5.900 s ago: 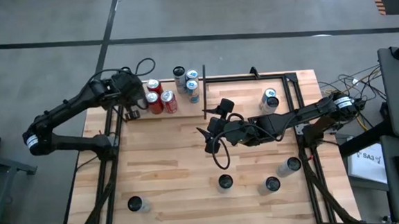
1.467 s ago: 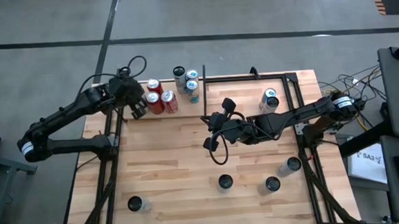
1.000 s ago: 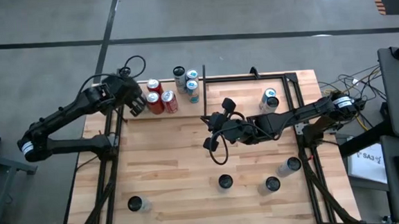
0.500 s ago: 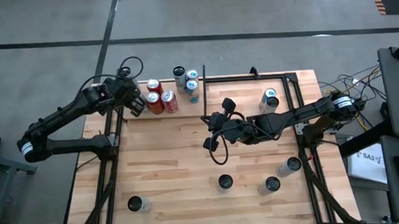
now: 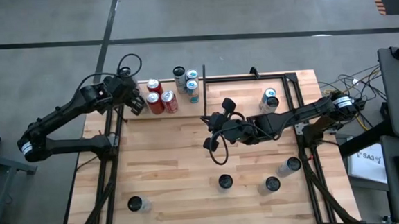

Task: Place canned beverage on shelf
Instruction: Put the middle left white and yellow soda can on the shelf

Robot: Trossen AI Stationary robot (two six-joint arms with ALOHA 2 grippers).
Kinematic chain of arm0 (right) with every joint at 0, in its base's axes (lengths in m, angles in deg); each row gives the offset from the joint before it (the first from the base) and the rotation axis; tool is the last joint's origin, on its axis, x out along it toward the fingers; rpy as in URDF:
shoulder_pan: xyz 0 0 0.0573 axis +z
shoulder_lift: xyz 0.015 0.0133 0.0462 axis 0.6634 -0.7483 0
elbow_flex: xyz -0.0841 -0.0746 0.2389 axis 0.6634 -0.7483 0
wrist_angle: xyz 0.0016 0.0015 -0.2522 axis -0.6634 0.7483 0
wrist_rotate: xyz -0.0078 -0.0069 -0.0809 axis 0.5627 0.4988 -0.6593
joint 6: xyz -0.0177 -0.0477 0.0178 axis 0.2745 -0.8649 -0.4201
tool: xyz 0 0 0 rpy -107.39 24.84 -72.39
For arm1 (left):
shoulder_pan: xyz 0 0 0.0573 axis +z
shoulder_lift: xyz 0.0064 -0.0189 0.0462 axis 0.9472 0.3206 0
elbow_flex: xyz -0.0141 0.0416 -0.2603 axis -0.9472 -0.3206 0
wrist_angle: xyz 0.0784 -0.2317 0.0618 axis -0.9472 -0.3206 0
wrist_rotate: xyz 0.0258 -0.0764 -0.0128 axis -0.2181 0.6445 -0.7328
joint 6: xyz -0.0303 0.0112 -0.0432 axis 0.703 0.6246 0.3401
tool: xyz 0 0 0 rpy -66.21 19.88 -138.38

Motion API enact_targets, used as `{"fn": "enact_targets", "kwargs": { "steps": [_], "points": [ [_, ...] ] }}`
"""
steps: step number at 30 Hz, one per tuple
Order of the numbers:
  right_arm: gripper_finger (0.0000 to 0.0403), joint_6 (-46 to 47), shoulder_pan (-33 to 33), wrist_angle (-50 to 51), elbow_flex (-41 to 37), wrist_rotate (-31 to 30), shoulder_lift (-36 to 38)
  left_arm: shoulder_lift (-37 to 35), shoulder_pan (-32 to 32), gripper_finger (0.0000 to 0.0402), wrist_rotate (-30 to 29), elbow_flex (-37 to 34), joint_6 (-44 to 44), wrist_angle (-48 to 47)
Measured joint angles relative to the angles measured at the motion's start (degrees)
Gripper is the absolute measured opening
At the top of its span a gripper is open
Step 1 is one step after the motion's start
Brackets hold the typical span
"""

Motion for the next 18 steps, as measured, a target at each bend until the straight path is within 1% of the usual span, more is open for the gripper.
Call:
{"fn": "enact_targets", "kwargs": {
  "steps": [8,13,18],
  "points": [
    [0.0009,0.57,0.0,0.02,-0.47,-0.02,0.0,0.78,0.0,0.0,-0.6,-0.37,-2.3,-2.1],
    [0.0009,0.57,0.0,-0.01,-0.61,-0.02,0.0,0.76,0.0,0.0,3.87,-0.47,0.22,-2.44],
    [0.0009,0.55,0.0,-0.07,-0.61,-0.02,0.0,0.78,0.0,0.0,4.85,0.06,1.87,-2.74]
  ]
}}
